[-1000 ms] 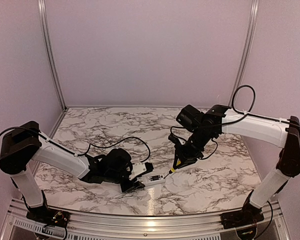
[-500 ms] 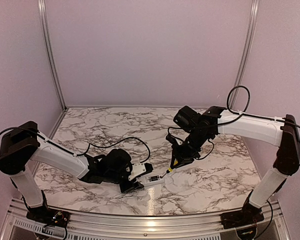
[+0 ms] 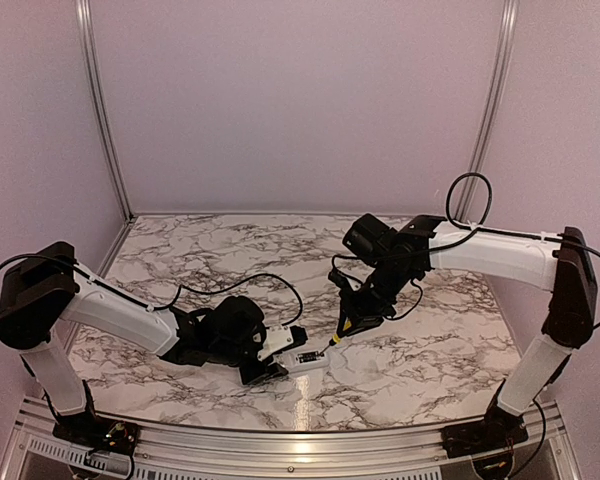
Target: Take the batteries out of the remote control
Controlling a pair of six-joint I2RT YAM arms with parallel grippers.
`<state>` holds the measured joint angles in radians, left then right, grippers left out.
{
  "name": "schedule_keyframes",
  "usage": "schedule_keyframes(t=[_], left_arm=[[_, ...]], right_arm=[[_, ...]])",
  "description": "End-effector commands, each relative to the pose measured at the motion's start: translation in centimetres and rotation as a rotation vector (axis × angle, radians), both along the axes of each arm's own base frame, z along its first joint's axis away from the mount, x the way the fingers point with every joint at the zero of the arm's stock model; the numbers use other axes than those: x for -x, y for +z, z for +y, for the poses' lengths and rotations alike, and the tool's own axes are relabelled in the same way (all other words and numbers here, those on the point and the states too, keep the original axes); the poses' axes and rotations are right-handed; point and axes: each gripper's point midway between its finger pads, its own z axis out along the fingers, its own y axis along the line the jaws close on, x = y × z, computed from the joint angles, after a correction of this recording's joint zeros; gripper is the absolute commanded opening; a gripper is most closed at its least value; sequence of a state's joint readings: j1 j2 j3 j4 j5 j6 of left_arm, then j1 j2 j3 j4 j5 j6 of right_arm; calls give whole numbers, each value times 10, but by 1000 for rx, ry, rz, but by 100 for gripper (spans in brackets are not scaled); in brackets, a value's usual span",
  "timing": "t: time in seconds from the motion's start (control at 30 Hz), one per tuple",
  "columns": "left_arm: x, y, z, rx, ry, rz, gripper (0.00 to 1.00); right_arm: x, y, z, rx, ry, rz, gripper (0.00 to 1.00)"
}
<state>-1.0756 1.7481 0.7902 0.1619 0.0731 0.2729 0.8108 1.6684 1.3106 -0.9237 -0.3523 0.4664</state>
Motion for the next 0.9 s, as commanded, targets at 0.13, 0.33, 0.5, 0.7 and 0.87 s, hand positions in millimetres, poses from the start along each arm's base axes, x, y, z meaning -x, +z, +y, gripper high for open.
schedule_keyframes(t=[0.13, 0.33, 0.5, 0.7, 0.87], left_arm=[[3, 5, -3, -2, -17, 1, 16], [5, 5, 1, -6, -16, -1, 16], [6, 3, 3, -6, -11, 4, 16], [4, 4, 1, -4, -5, 3, 16], [4, 3, 0, -4, -5, 5, 15]], right_arm=[[-5, 7, 3, 6, -5, -32, 0], [-4, 8, 4, 1, -6, -28, 0], [-4, 6, 6, -3, -1, -26, 0], [-3, 1, 5, 8, 4, -18, 0], [-1, -3, 4, 18, 10, -11, 0]])
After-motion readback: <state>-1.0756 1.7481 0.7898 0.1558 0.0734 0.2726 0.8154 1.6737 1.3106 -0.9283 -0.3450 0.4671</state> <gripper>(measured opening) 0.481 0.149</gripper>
